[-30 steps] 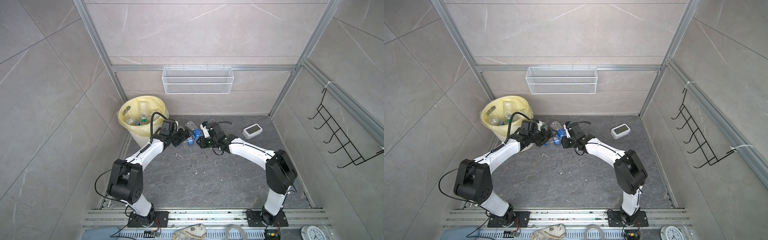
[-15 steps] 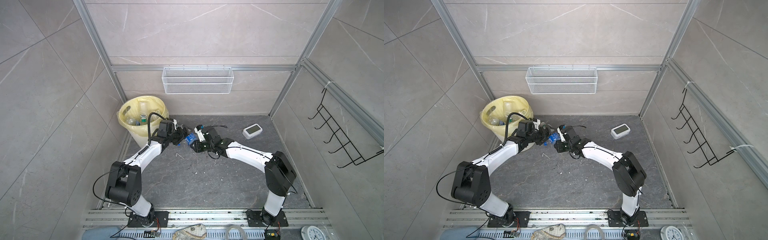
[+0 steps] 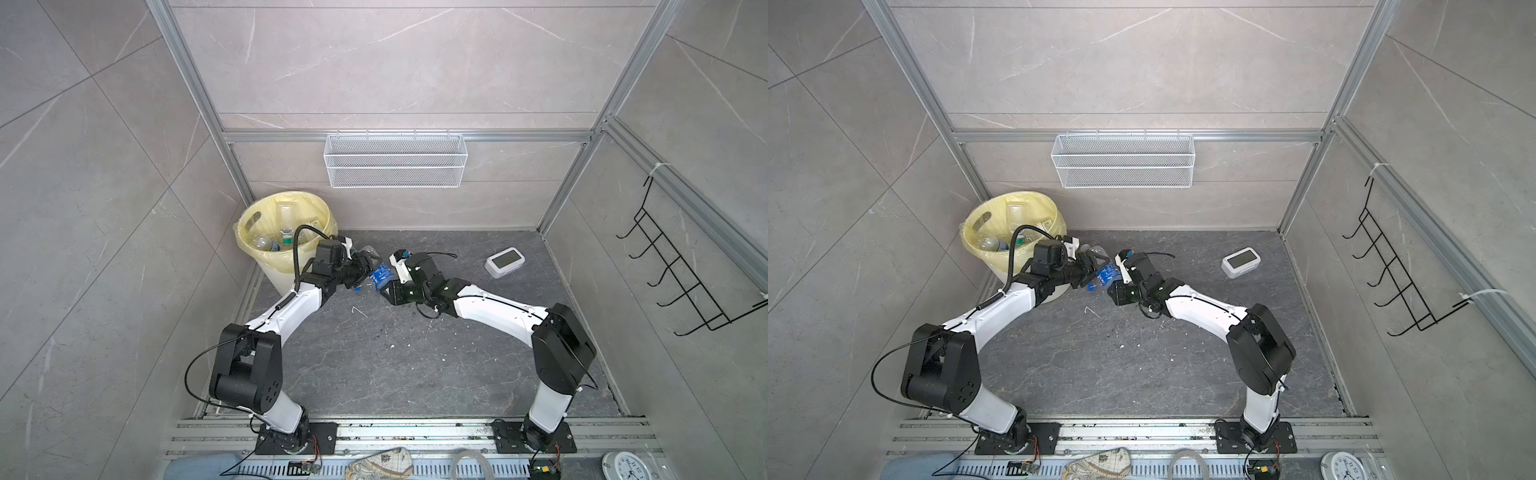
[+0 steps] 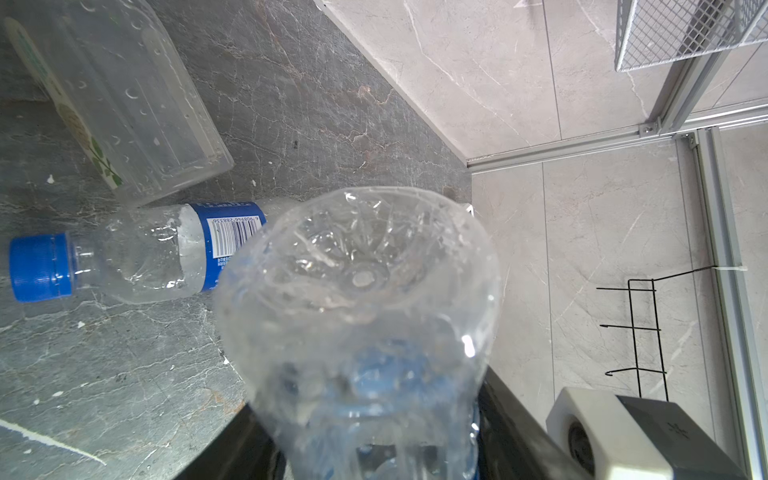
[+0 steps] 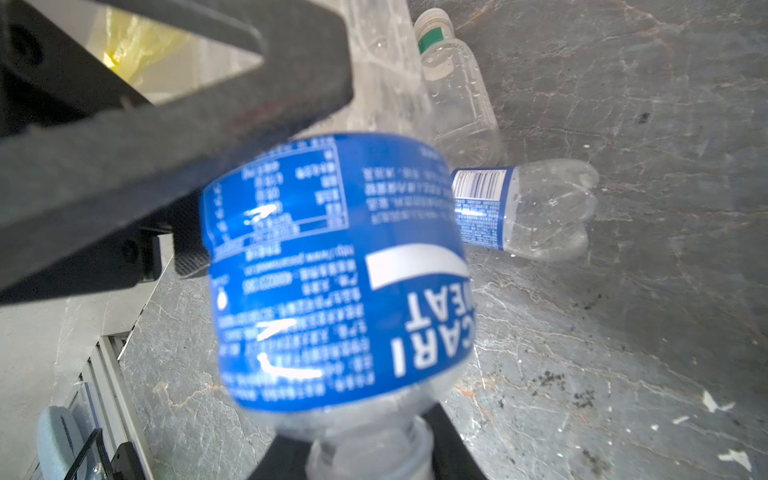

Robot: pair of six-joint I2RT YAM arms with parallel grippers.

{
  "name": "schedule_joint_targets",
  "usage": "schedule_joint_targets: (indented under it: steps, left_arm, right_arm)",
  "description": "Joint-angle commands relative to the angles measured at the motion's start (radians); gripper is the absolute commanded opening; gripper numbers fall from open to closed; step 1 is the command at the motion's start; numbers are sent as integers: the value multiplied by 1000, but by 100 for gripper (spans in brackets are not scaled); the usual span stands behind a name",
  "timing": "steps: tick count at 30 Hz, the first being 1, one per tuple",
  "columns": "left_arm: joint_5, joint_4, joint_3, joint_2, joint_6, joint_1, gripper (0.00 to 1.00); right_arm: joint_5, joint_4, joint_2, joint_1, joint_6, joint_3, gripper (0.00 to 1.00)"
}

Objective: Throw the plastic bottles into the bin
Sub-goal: 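Grasp the blue-label bottle's base with the left gripper while the right gripper holds it, then drop the blue-label bottle into the bin with the left gripper while the right draws back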

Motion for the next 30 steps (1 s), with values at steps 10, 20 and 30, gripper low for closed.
schedule_joint_targets:
  steps: [10, 20, 30]
  left_arm:
    - [9, 59, -9, -60, 19, 5, 48]
    - [-52, -12, 15, -106, 92, 7, 45]
    - [-130, -109, 71, -194, 223, 27, 45]
  right_arm:
    - [-71, 65, -52, 23, -11, -9, 38]
    - [-37, 29, -94, 23, -50, -14, 69]
    - [27, -41, -195, 23, -136, -18, 89]
